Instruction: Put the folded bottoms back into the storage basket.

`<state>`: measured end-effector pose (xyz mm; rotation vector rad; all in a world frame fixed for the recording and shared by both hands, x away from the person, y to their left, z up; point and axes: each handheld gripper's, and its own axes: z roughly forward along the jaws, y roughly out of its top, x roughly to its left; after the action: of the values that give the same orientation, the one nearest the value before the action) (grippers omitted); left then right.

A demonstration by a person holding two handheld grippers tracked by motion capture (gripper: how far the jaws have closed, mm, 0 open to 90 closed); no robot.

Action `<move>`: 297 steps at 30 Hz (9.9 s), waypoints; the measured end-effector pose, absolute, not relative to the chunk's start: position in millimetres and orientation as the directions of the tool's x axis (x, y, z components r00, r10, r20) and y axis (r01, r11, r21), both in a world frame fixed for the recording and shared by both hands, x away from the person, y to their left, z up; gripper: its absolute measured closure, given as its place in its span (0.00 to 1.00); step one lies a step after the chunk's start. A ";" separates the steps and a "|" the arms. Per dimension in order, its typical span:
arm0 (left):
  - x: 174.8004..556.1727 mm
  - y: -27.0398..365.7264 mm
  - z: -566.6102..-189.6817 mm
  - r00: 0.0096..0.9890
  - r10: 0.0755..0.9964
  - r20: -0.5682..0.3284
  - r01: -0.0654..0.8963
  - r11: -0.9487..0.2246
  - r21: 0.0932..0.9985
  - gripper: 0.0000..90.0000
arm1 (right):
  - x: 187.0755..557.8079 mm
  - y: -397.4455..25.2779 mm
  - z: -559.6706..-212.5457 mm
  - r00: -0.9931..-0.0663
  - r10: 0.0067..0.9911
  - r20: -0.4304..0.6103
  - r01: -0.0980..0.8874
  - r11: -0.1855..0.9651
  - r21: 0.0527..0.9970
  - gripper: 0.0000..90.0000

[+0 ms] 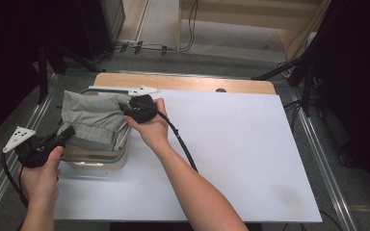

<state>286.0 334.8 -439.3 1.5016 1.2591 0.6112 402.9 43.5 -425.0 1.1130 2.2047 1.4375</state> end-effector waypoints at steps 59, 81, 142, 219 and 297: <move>306.8 268.3 -408.5 0.580 0.770 -0.268 0.416 0.003 0.909 0.17 | 320.1 -125.8 -424.1 -0.691 0.709 0.141 0.373 0.184 0.909 0.00; 359.5 236.9 -405.5 0.515 0.816 -0.263 0.511 -0.047 0.858 0.95 | 265.4 -208.9 -440.4 -0.643 0.754 0.132 0.362 0.148 0.920 0.00; 407.4 215.1 -434.7 0.462 0.843 -0.276 0.615 -0.080 0.784 1.00 | 190.5 -306.9 -460.5 -0.541 0.833 0.113 0.378 0.121 0.918 0.00; 436.6 206.0 -464.5 0.382 0.888 -0.255 0.757 -0.142 0.638 1.00 | 189.8 -315.6 -462.7 -0.520 0.845 0.122 0.383 0.104 0.918 0.00; 343.2 187.8 -374.0 0.594 0.781 -0.191 0.347 -0.035 0.937 0.00 | 188.2 -326.2 -460.6 -0.495 0.861 0.118 0.370 0.086 0.925 0.00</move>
<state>343.2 187.8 -374.0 1.6313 0.9582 0.4540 188.2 -326.2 -460.6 1.2091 1.9074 1.4007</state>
